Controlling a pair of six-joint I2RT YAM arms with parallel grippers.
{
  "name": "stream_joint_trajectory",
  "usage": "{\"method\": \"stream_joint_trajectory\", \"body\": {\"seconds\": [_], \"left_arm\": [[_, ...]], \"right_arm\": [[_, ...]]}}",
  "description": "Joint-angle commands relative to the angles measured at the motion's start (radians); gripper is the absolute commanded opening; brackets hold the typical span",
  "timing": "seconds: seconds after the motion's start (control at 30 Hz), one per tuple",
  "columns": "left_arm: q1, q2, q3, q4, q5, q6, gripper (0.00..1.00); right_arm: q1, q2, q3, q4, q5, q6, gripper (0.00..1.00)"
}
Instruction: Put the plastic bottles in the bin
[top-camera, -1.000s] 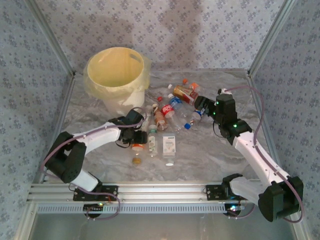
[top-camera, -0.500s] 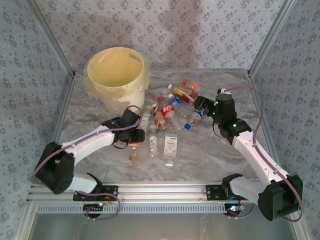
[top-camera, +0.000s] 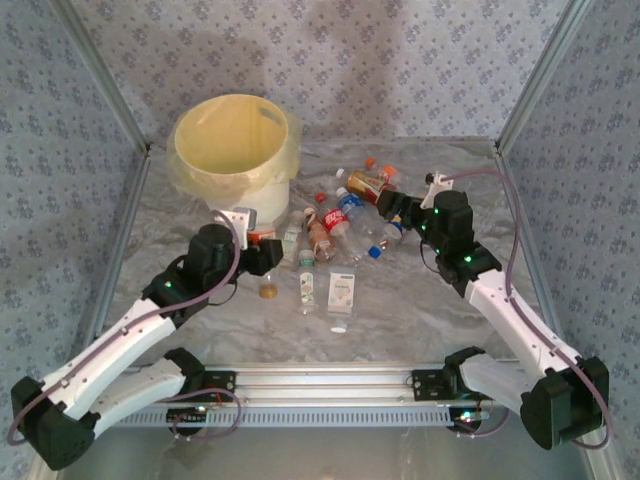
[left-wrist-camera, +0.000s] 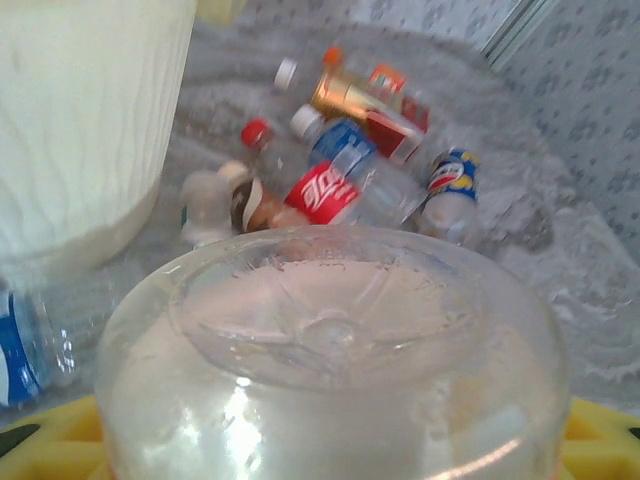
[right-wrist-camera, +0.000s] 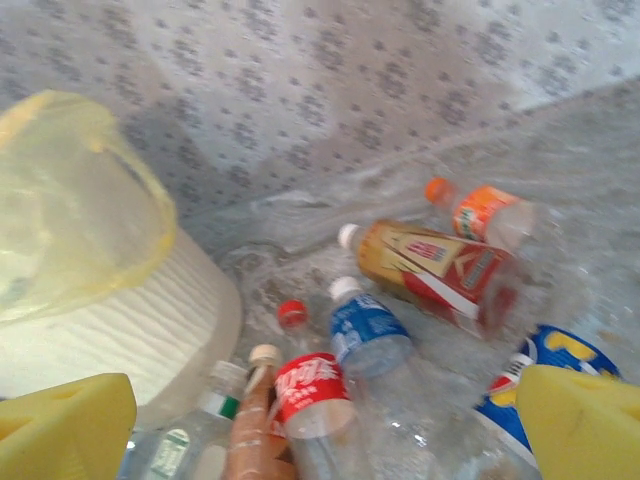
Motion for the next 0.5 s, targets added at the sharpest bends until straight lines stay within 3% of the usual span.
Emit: {"method": "stream_joint_trajectory", "body": {"seconds": [0.0, 0.13, 0.3, 0.47], "left_arm": [[-0.004, -0.003, 0.112, 0.092, -0.01, 0.077, 0.52], [-0.003, 0.035, 0.208, 0.175, -0.017, 0.163, 0.52], [0.0, 0.082, 0.287, 0.301, -0.051, 0.259, 0.52], [0.012, 0.14, 0.371, 0.425, -0.215, 0.391, 0.53]], "right_arm": [[0.029, -0.032, -0.032, 0.16, -0.082, -0.074, 1.0], [0.057, -0.038, -0.062, 0.247, -0.102, -0.102, 1.0], [0.073, -0.044, -0.058, 0.227, -0.085, -0.116, 1.0], [0.079, -0.053, -0.056, 0.208, -0.067, -0.115, 1.0]]}}
